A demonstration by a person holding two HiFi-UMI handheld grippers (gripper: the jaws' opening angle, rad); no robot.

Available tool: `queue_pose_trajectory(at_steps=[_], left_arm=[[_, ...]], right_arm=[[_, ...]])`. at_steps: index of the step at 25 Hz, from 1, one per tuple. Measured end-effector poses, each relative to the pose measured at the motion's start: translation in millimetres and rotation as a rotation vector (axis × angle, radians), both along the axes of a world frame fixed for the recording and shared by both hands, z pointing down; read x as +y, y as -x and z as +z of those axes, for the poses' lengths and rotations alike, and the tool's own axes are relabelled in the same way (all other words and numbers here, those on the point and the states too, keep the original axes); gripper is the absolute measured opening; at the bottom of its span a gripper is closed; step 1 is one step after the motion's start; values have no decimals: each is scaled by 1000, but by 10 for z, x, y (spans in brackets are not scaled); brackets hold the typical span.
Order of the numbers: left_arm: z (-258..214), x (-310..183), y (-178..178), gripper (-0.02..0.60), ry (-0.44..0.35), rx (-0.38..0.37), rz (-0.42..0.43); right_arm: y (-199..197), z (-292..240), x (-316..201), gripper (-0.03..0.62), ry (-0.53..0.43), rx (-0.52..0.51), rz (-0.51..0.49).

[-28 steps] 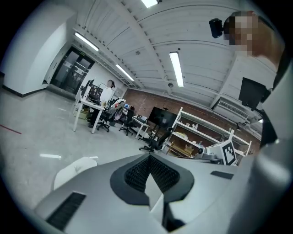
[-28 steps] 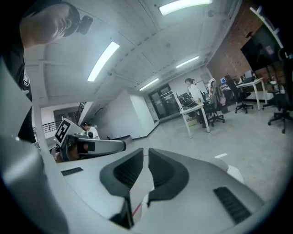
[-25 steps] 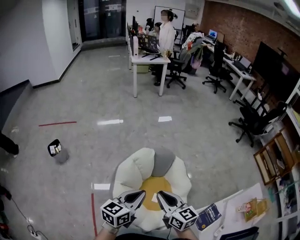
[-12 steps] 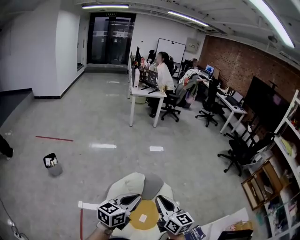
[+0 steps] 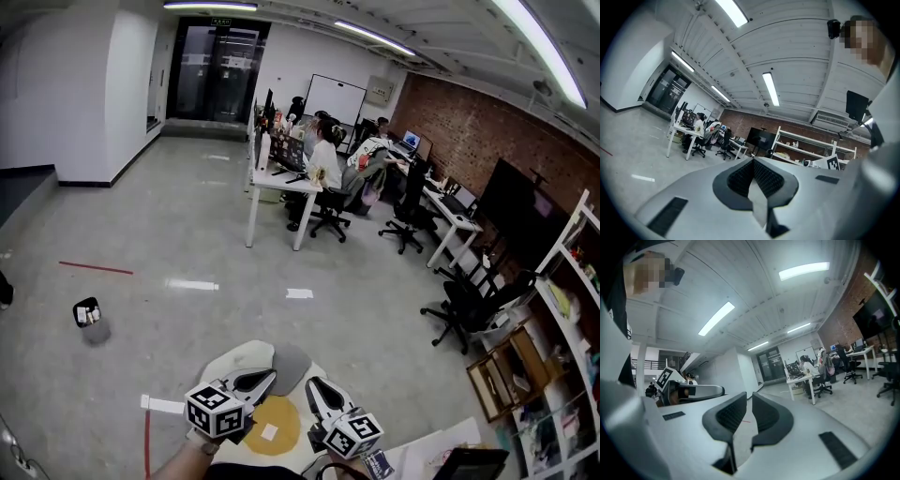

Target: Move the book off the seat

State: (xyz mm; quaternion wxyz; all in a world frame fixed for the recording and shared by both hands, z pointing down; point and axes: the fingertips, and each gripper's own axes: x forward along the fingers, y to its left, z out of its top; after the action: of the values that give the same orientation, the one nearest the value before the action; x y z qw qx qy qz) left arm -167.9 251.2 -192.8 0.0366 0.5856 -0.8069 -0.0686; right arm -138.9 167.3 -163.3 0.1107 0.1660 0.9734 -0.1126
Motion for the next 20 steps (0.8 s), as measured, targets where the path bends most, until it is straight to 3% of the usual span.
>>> queue_pose_trajectory(at_steps=[7,14,20], left_arm=[[-6,-164,107,5,7,-1,19],[4,-271,151,5,14,6,39],[-3,-388,103,5,58,-38,87]], right_arm=[[116,-76,-208,46,13,-19,21],[150,-49,-204,41,-46,-13,39],[191,-47,-250,41,-37,-2,36]])
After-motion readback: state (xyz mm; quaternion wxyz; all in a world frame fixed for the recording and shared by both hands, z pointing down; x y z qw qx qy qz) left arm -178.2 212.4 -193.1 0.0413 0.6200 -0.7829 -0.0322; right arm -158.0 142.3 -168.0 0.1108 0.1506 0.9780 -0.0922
